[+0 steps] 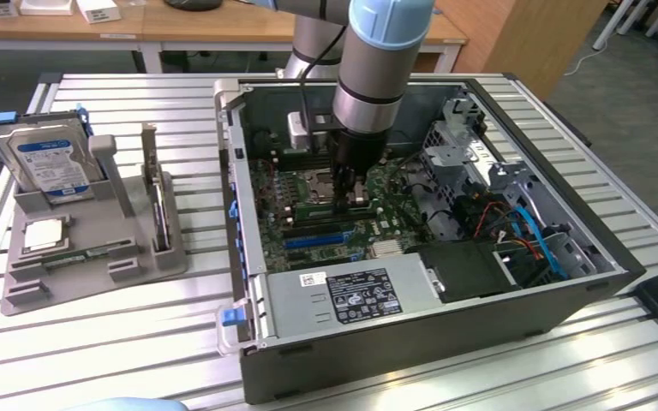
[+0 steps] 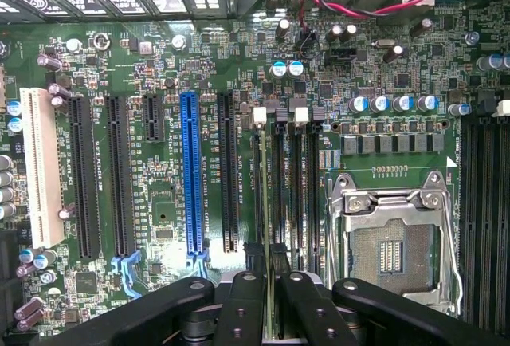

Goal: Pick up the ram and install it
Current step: 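Insert the ram into the slot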

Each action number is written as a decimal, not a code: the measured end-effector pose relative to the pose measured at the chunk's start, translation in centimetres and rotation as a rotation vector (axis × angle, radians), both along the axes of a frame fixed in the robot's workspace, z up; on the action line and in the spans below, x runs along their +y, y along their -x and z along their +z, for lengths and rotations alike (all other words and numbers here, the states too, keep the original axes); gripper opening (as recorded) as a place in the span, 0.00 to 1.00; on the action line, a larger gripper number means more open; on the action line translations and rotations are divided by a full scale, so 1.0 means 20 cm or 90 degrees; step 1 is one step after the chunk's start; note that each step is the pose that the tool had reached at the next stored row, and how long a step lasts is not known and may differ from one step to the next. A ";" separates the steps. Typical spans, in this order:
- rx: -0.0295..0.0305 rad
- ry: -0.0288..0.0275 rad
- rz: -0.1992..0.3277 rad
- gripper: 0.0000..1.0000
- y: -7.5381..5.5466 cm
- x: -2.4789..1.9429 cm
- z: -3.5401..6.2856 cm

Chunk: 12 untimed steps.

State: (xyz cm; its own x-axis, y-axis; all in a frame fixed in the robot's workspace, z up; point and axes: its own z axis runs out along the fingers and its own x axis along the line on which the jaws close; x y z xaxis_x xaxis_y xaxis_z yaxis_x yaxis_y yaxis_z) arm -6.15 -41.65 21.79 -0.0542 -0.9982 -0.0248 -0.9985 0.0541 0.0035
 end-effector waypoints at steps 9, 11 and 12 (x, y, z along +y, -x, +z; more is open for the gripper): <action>-0.0001 0.0000 0.000 0.14 0.00 0.000 -0.011; 0.0000 0.0002 0.000 0.14 0.00 0.000 -0.011; 0.0000 0.0001 0.000 0.14 0.00 0.000 -0.011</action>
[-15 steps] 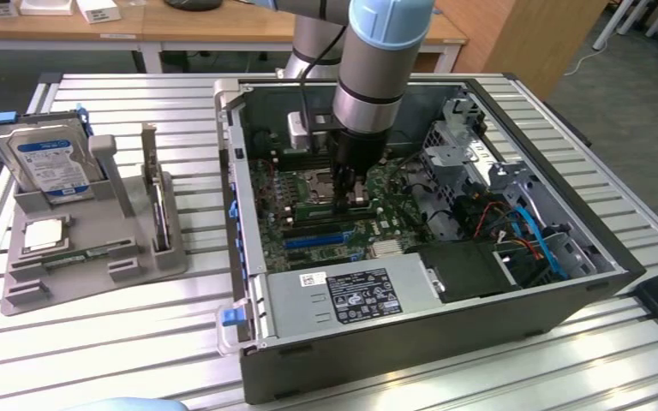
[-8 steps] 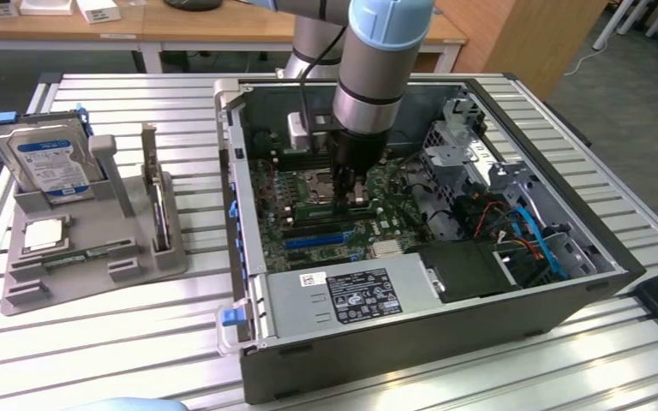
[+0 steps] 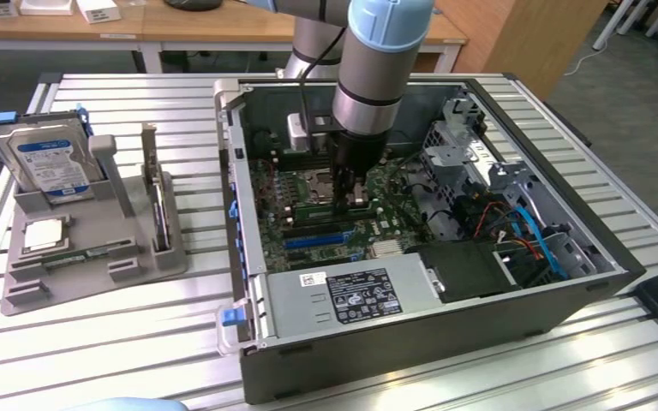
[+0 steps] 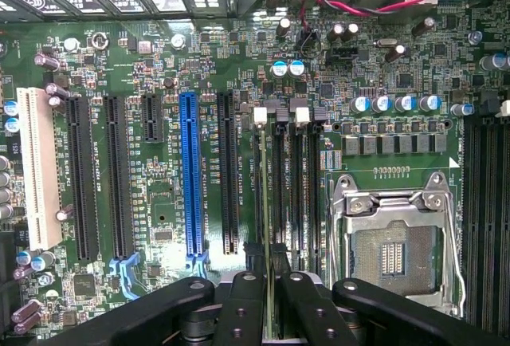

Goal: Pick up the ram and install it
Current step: 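Insert the ram into the slot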

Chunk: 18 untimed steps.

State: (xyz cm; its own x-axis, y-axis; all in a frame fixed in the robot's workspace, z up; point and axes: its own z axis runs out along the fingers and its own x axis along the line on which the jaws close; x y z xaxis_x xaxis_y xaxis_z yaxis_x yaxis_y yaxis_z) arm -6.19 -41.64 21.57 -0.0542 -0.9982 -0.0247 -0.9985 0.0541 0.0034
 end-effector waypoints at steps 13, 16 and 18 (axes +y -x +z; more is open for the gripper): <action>-0.0001 0.0000 0.000 0.21 0.00 0.000 -0.001; 0.0000 0.0000 0.000 0.33 0.00 0.000 -0.001; 0.0000 0.0000 0.000 0.33 0.00 0.000 -0.001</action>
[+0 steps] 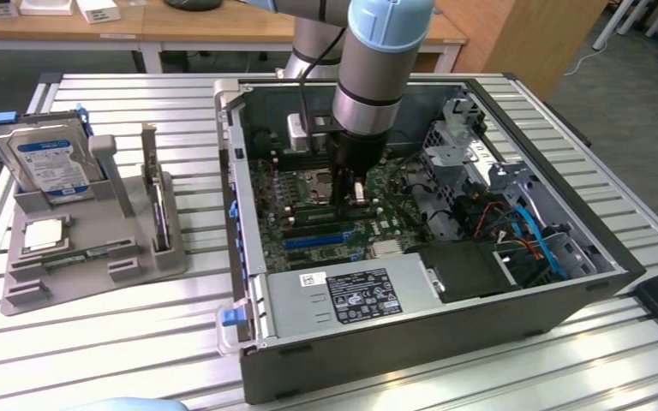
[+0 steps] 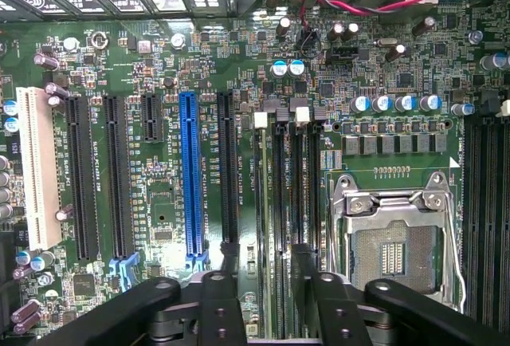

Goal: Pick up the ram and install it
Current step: 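Insert the ram into the slot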

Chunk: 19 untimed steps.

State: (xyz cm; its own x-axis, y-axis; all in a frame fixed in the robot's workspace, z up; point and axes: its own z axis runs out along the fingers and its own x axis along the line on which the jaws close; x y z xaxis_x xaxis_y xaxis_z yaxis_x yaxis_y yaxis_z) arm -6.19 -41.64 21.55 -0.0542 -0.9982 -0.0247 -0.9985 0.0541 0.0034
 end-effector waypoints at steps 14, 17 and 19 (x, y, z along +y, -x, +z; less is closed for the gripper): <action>0.0000 0.0001 0.000 0.39 0.00 0.000 0.123; 0.0000 0.0001 0.000 0.39 0.00 0.000 0.141; 0.0000 0.0000 0.000 0.39 0.00 0.000 0.162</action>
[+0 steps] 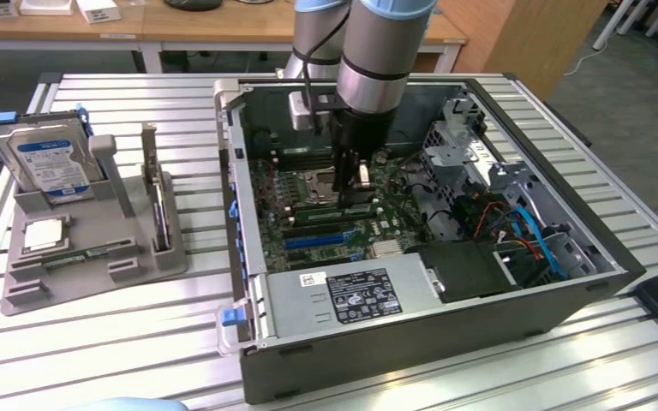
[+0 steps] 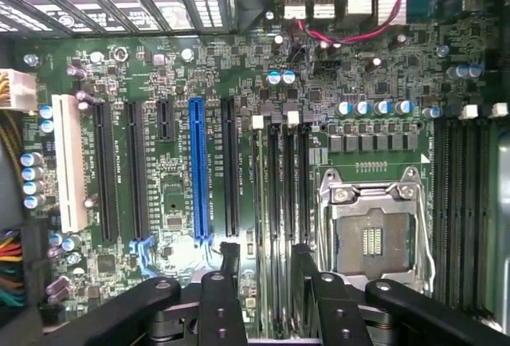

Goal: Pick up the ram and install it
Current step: 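Insert the ram into the slot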

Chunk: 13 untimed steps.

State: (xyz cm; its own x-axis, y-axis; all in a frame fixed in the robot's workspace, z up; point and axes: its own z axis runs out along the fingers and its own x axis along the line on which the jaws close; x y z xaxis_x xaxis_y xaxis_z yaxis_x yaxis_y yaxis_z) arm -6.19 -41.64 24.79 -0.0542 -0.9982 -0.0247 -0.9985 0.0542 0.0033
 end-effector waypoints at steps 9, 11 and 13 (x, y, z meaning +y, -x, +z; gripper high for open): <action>0.0000 0.0000 0.000 0.39 0.00 0.000 0.095; 0.0000 0.0000 -0.001 0.39 0.00 0.000 0.111; 0.0000 0.0000 -0.001 0.39 0.00 0.000 0.120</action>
